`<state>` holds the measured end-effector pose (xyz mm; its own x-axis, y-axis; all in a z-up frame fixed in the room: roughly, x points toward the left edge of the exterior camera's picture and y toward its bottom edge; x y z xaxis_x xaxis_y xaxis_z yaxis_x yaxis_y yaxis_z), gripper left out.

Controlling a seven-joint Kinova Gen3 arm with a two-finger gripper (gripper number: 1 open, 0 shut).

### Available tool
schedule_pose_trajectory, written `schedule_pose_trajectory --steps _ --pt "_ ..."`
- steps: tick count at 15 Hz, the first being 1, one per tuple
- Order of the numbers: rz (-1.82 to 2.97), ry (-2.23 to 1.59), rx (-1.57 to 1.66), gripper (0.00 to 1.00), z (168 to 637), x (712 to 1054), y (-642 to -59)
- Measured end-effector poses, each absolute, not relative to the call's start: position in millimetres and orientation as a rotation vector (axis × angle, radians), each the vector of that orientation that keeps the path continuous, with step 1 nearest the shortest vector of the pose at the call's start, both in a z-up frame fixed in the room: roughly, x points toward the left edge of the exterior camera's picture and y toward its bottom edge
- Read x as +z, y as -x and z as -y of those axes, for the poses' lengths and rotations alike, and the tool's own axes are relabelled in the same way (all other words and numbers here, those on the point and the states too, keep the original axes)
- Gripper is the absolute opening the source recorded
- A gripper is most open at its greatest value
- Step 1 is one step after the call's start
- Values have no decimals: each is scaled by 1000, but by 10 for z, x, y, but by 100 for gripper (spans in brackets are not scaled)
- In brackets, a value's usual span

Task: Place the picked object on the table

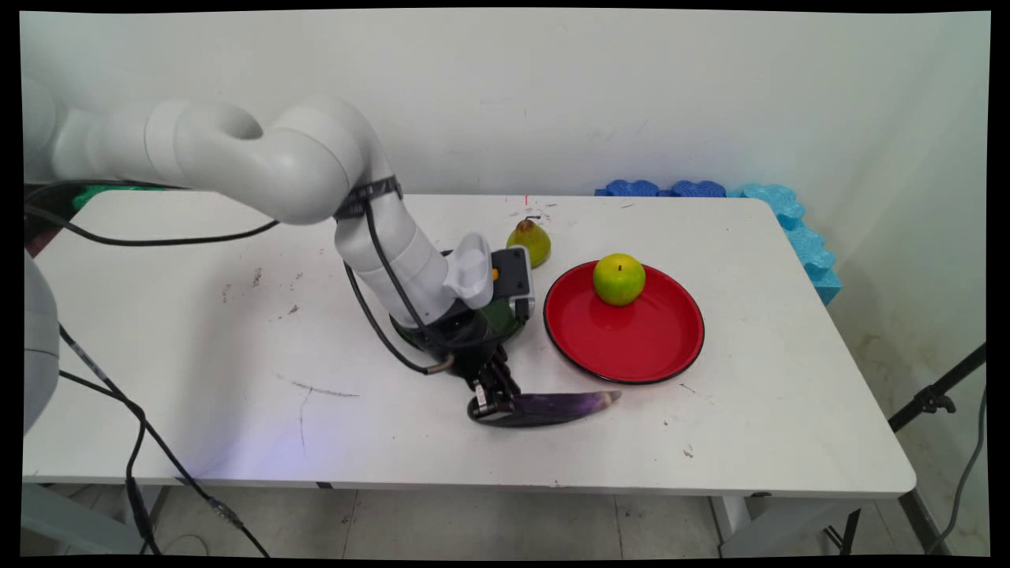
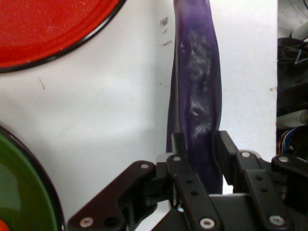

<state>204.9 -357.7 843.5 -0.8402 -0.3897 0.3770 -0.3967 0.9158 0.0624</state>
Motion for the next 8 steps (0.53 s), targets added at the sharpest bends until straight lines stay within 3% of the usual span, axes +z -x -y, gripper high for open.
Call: schedule_pose_trajectory --steps 7,8 --pt "2682 -587 -4 0 3504 8277 -2054" --pt "2679 -596 -6 100 3498 8271 -2055"
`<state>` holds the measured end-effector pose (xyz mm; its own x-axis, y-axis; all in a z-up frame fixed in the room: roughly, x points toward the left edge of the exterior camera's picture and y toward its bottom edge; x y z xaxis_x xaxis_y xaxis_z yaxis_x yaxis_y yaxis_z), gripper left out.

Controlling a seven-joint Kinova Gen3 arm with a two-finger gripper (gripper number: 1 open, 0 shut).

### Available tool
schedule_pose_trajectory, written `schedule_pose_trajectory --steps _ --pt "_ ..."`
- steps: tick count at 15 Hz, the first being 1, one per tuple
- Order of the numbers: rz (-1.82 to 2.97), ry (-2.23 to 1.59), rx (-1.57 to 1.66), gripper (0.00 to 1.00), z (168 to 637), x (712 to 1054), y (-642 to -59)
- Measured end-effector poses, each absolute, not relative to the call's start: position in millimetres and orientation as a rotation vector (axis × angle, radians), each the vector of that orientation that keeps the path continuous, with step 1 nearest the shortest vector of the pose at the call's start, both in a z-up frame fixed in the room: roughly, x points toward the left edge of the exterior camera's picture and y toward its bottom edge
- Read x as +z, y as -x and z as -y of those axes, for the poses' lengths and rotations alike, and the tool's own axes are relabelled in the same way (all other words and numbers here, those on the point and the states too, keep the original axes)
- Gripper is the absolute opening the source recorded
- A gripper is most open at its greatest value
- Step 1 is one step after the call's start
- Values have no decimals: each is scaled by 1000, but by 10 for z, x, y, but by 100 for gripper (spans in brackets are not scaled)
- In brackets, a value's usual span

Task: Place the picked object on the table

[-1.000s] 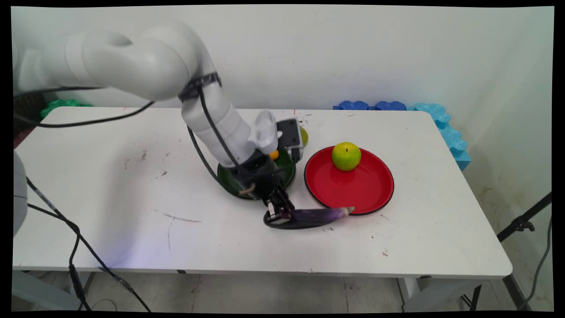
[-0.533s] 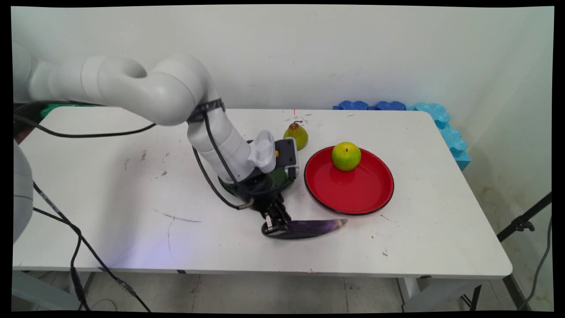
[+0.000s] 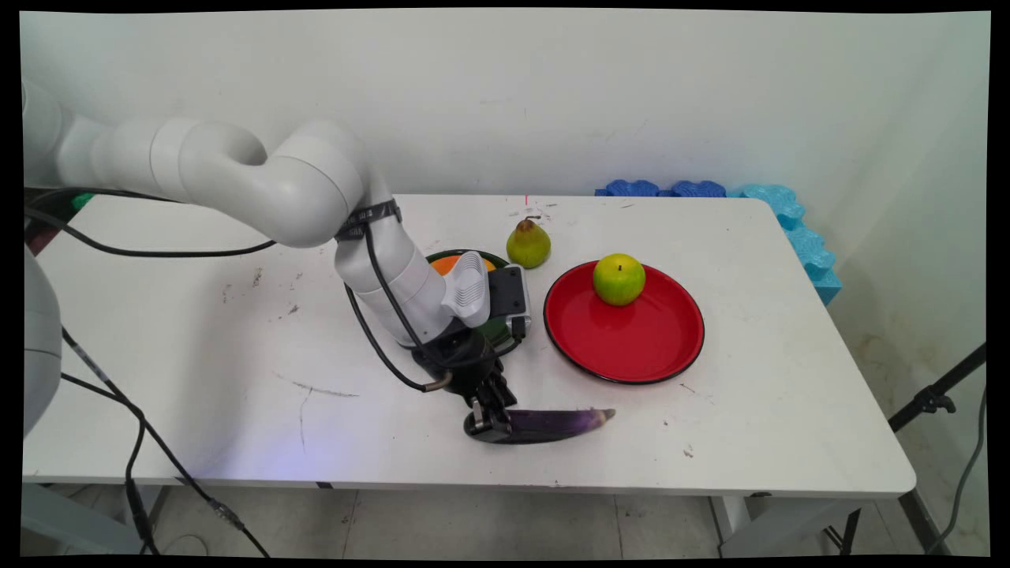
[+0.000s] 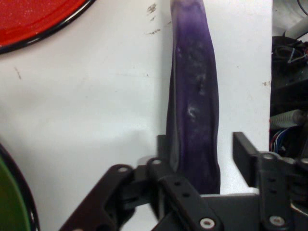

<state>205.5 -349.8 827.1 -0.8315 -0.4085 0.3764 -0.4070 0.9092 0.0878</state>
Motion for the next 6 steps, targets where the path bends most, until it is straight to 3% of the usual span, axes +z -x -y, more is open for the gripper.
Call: schedule_pose_trajectory --steps 6 --pt "2649 -634 8 100 3516 8397 -2050"
